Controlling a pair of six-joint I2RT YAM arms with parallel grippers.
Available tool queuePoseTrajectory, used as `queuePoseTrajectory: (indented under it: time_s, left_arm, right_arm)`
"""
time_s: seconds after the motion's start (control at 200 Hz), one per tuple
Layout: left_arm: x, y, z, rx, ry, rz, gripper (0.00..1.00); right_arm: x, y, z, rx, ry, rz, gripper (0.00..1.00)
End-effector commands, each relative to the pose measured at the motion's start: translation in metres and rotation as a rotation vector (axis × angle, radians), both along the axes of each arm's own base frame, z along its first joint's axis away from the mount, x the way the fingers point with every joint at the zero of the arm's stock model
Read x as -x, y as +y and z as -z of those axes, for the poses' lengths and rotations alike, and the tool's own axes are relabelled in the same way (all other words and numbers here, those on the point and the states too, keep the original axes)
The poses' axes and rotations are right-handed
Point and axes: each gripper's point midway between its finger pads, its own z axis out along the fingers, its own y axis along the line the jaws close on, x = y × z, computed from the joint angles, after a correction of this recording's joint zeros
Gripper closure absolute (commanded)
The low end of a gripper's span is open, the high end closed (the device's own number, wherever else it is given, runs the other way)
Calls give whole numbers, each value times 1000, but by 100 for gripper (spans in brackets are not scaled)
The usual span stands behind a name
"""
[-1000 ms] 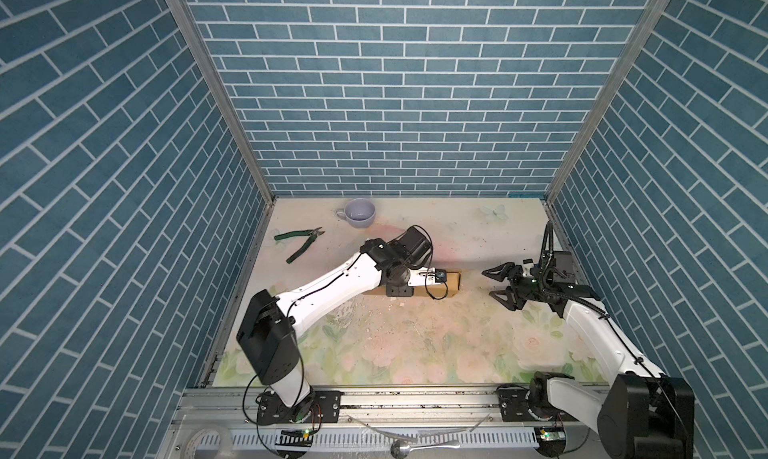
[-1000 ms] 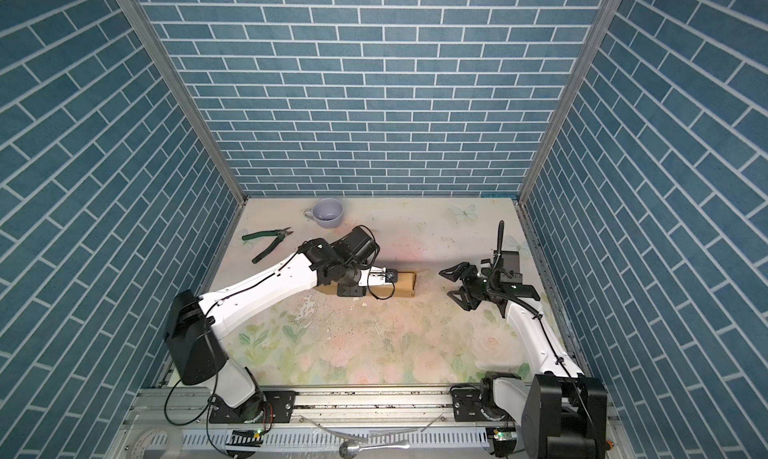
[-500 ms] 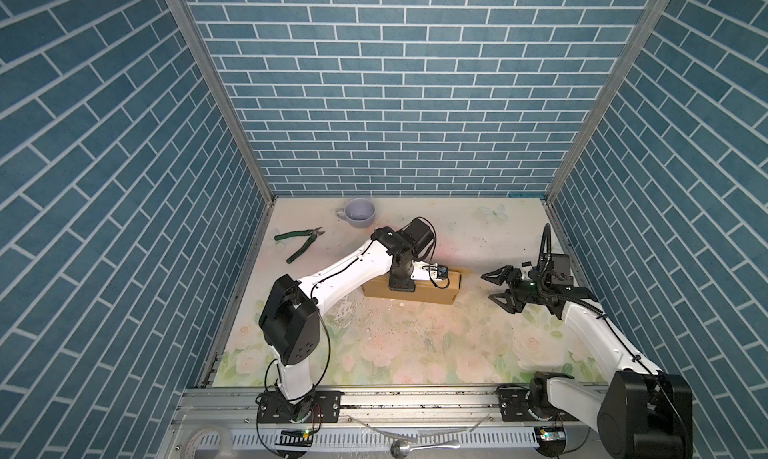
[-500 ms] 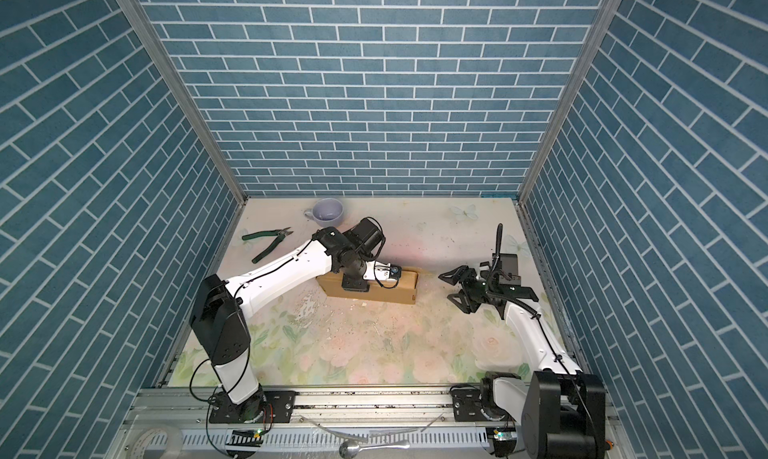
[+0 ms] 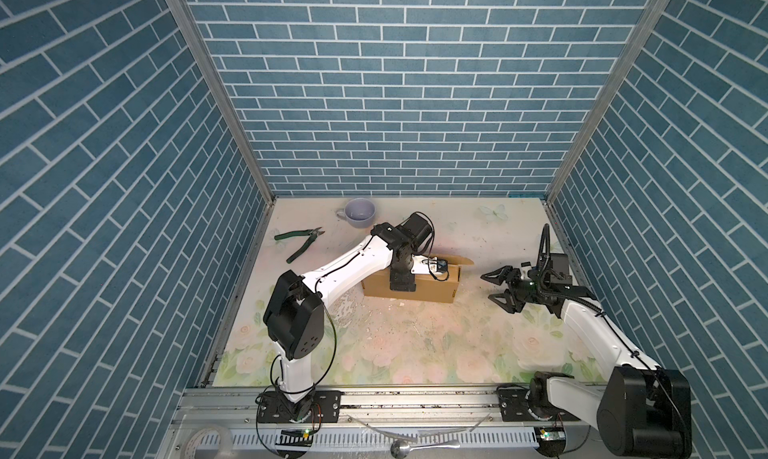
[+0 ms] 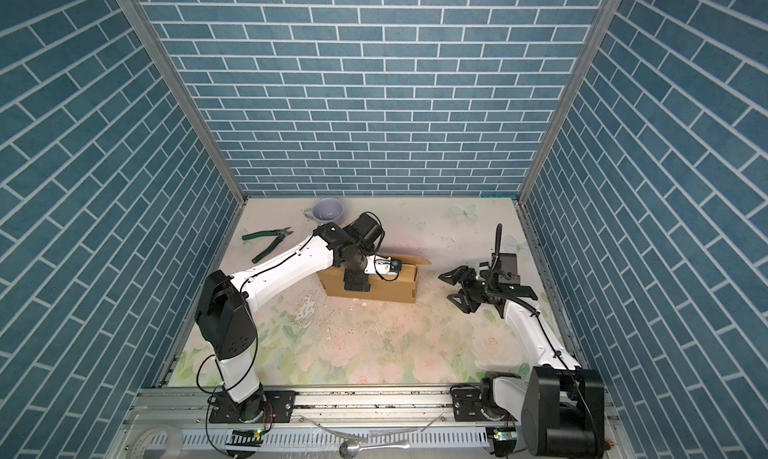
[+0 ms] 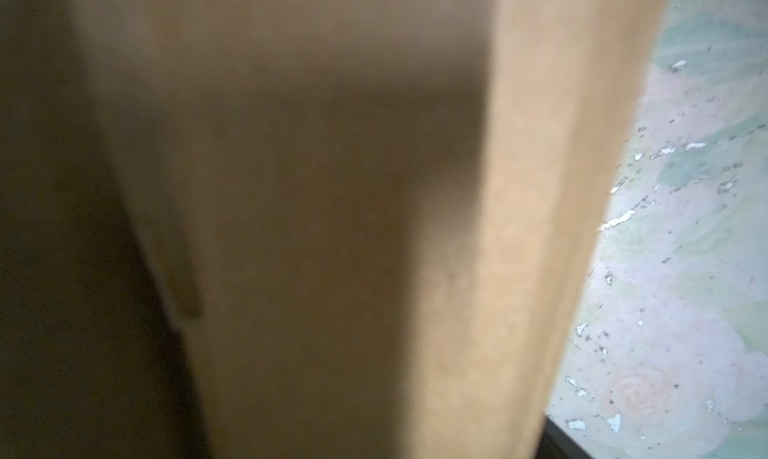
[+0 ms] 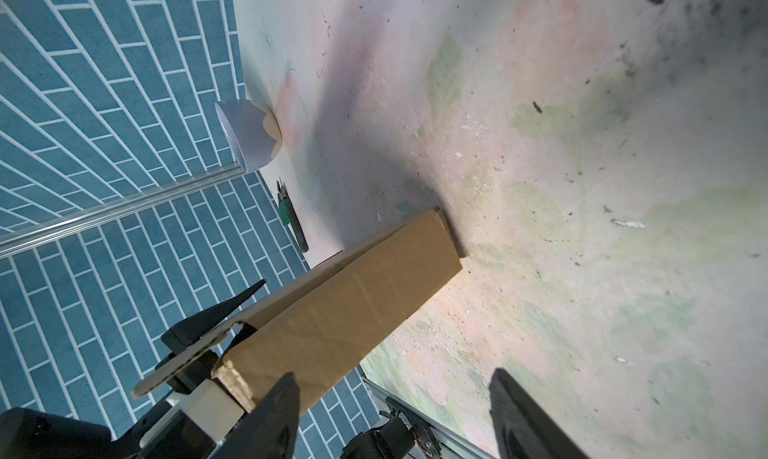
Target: Fold the paper box
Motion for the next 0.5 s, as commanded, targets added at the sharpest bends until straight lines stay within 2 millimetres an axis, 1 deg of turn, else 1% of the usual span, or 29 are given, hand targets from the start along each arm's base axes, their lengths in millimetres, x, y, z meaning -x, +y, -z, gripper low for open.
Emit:
queuePoseTrajectory:
  time_s: [0.0,0.145,0.24,0.36,0.495]
  left_arm:
    - [5,-2,-21,61,-11,-6,7]
    - [-1,-6,-31,112,-70,-4,6]
    - [1,-9,-38,137,-76,1,5]
    - [2,-6,-41,130,-69,-5,5]
    - [7,-4,-50,152,-76,-10,5]
  right_arm:
    - [-2,-1,2,28,-31,-19,28]
    - [-4,-1,0,43,-50,-34,28]
    - [-4,0,0,52,-51,-45,29]
    - [-5,1,-4,59,-69,-59,30]
    - [-7,-2,-10,113,-110,-93,31]
